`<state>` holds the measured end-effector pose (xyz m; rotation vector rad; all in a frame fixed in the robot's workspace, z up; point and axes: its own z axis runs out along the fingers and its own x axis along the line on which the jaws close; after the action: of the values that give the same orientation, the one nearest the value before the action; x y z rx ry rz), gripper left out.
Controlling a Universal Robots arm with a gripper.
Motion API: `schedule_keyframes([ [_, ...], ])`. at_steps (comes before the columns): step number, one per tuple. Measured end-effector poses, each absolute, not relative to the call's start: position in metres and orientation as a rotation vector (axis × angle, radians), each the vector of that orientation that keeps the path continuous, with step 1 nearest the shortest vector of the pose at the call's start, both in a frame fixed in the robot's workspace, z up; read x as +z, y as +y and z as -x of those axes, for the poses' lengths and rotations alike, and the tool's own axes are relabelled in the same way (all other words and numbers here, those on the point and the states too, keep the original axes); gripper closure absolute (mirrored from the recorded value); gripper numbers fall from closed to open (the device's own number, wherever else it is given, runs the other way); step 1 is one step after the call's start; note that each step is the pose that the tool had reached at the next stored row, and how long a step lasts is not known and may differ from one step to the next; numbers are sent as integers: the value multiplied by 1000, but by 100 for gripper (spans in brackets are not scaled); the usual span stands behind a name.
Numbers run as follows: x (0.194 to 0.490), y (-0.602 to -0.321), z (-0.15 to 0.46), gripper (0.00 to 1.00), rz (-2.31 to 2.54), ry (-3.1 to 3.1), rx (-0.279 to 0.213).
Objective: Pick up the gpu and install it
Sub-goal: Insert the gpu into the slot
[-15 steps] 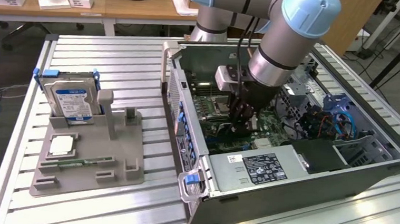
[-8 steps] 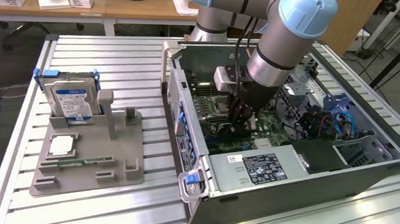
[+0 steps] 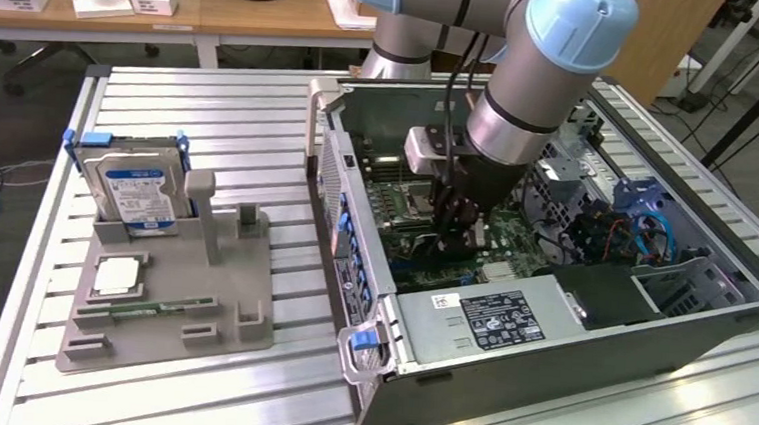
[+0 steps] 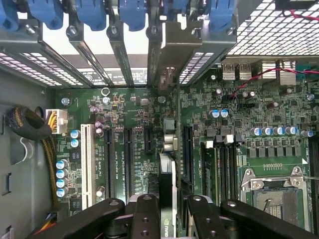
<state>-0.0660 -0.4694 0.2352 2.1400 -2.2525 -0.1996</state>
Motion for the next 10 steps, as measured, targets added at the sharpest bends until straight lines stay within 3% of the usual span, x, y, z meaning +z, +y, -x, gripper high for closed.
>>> schedule_keyframes([
  [3, 234, -469, 66, 73, -2142, -2255, -203],
  [6, 235, -469, 66, 55, -2140, -2253, -200],
  [8, 235, -469, 66, 55, -2140, -2253, -200],
  [9, 235, -469, 66, 49, -2140, -2253, -200],
  [10, 235, -469, 66, 49, -2140, -2253, -200],
])
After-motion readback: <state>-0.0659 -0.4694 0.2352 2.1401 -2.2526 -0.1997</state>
